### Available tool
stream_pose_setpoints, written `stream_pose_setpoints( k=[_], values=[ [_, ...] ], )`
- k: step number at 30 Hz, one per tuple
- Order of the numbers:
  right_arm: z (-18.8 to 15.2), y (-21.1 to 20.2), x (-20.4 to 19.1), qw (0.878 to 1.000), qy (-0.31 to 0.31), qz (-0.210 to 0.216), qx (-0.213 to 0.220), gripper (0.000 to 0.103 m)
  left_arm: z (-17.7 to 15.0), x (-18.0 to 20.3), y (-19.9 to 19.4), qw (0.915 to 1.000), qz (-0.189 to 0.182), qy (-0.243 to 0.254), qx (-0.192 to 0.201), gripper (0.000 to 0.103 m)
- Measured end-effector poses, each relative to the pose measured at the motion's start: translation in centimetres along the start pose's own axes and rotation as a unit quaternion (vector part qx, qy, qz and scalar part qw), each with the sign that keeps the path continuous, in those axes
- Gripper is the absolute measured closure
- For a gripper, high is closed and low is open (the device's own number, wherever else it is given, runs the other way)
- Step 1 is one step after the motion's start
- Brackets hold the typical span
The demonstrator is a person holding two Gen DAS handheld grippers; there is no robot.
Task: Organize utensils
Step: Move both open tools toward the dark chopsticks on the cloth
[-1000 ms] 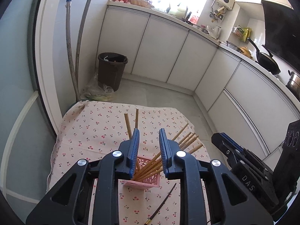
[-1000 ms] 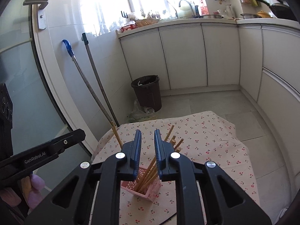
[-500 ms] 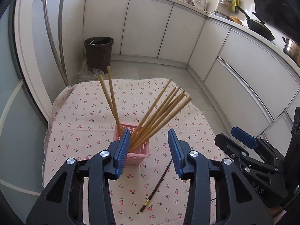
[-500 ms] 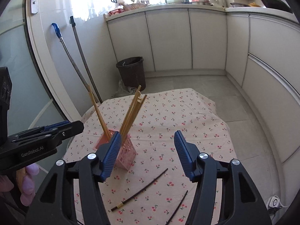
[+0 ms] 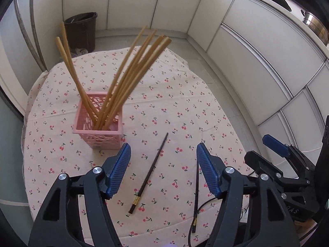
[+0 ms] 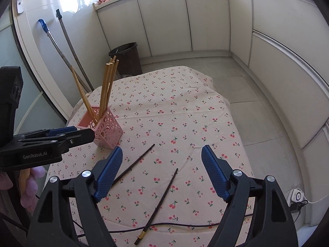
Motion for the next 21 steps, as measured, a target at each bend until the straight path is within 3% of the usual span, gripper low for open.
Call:
stream_pose_setpoints(
  k=[8, 11, 15, 21],
  values=[
    [-6.5, -2.5, 1.6, 0.996, 0.024, 0.049, -0.064, 0.020, -2.3, 2.5, 5.7, 0.9950, -0.022, 0.028, -0.093, 0.031],
    [-8.6, -3.4, 2.0, 0.996, 0.010, 0.044, -0.075, 0.019, -2.7, 3.4, 7.7, 0.9919, -0.024, 0.037, -0.119, 0.031],
    [-9.0, -3.2, 2.4, 0.997, 0.006, 0.030, -0.066, 0.019, -2.4, 3.2, 10.9, 0.9889, 0.003, 0.048, -0.141, 0.031],
    [-8.7, -2.6, 3.0, 0.998, 0.016, 0.025, -0.061, 0.019, -1.7, 2.0, 15.1, 0.9840, 0.037, 0.056, -0.165, 0.047]
  ],
)
Point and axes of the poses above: each gripper's, at about its wrist camera, not at the fingertips, and y roughly the way its jaws point, x to its right, z to its top, the point moved 10 cm from there along y, roughly the way its jaws point, and after that the axes turned 4 degrees about -x, right-handed, at the moved point
